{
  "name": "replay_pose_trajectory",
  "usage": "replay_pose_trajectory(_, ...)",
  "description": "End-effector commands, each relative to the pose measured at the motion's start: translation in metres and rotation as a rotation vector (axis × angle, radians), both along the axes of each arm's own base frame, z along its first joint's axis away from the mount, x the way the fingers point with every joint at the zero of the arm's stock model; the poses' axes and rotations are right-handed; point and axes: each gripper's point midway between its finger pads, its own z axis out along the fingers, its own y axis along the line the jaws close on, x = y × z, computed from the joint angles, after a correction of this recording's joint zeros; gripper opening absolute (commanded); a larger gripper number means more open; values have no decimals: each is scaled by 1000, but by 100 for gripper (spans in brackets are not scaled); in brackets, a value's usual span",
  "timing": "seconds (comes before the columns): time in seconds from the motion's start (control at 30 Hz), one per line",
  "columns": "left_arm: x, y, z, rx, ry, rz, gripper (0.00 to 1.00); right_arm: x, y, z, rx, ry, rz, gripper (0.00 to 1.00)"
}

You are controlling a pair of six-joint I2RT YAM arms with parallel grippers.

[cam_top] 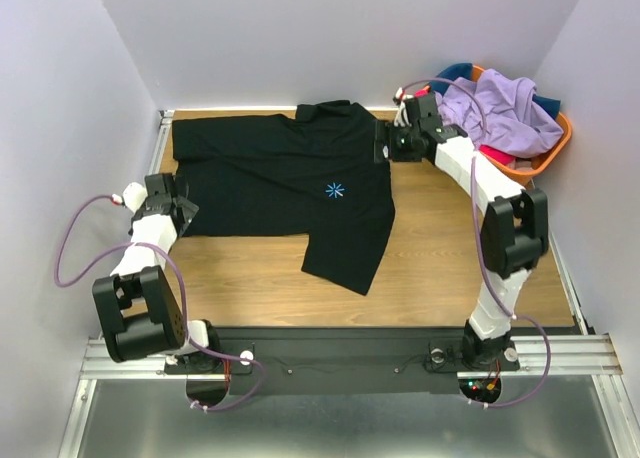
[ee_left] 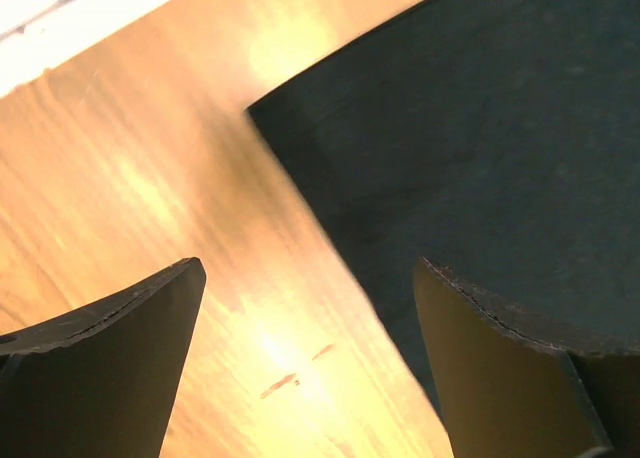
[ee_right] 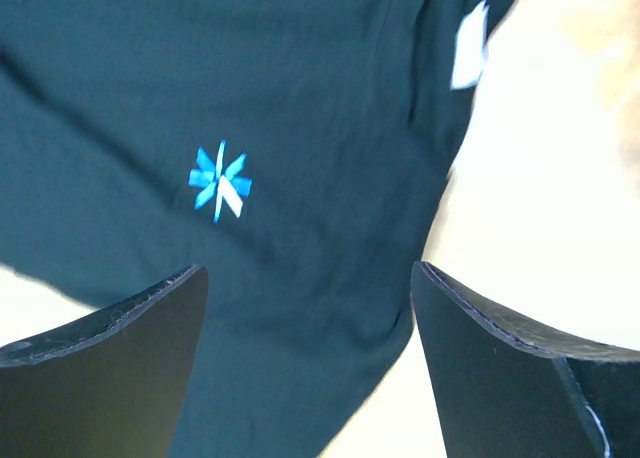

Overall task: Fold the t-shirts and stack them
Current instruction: Flatten the tshirt out

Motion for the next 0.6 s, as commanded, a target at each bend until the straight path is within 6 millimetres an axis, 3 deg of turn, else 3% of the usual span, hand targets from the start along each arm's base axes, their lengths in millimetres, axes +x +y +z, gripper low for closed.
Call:
replay_pose_trajectory(0.0, -1, 4, 11, -30, -105, 44, 96, -28, 3, 19, 31, -32, 9, 88)
replay_pose_trajectory(0.13, -4, 9, 5, -46, -113, 80, 93, -66, -6, 8, 36, -3, 14, 88)
replay_pose_trajectory(0.27, -11, 17, -4, -57, -96, 128, 92, -88, -9, -1, 50, 18, 21, 88)
replay_pose_trajectory(0.57, -10, 28, -19, -60, -85, 184, 85, -100, -4, 12, 95, -6, 51, 88)
